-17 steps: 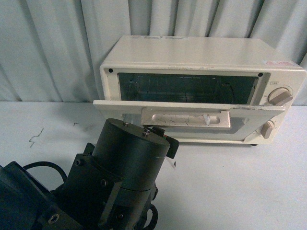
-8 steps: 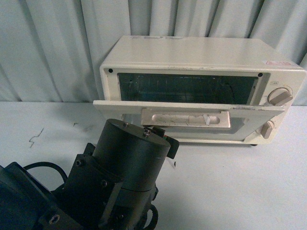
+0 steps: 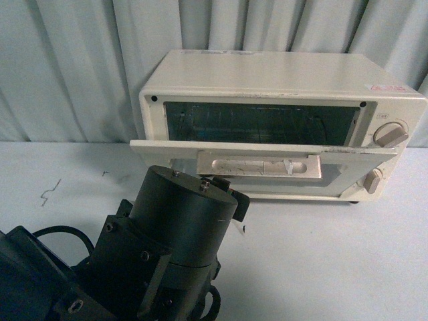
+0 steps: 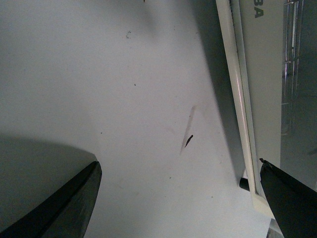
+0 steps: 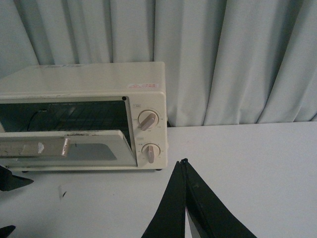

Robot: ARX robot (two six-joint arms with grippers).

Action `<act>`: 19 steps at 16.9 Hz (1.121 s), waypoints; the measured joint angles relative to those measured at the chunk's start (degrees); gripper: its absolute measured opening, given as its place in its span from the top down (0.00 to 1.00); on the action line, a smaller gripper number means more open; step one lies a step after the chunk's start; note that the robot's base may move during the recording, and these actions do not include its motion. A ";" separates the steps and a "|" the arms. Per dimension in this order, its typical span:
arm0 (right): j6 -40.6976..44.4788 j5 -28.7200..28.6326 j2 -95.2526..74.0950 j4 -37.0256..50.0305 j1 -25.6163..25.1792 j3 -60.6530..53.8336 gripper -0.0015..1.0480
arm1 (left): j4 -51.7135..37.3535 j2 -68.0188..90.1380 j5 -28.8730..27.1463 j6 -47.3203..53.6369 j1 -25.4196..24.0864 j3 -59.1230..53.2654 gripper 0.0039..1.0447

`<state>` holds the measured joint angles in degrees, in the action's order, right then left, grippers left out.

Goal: Open oven

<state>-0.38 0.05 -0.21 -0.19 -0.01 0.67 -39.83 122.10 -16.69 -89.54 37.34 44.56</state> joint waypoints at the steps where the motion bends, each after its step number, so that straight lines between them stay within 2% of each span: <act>1: 0.00 0.00 0.00 0.00 0.00 0.00 0.98 | 0.00 0.00 0.00 0.00 0.00 0.02 0.06; 8: 0.07 0.00 0.00 0.00 0.00 0.00 0.38 | 0.00 0.00 0.00 0.00 0.00 0.00 0.06; 11: 0.07 0.00 0.00 0.00 0.00 0.00 0.07 | 0.00 0.00 0.00 0.00 0.00 0.02 0.06; 12: 0.04 0.00 0.00 0.00 0.00 0.00 0.06 | -2.19 0.22 -0.83 1.22 0.17 -0.28 0.06; 13: 0.07 -0.07 0.00 0.00 0.00 0.00 0.07 | -14.03 2.03 -8.22 10.01 0.50 -4.59 0.06; 15: 0.04 0.00 0.00 -0.04 0.00 0.00 0.06 | -23.41 0.28 -11.89 23.47 -0.37 -12.72 0.06; 17: 0.04 -0.02 0.00 -0.02 0.00 0.00 0.06 | -28.72 -4.15 -14.01 29.66 -2.14 -19.04 0.06; 19: 0.07 0.00 0.00 -0.02 0.00 0.00 0.06 | -29.90 -5.18 -14.78 31.21 -3.74 -24.11 0.06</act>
<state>-0.32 0.05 -0.21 -0.21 -0.01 0.67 -69.73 116.92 -31.46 -58.33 33.61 20.45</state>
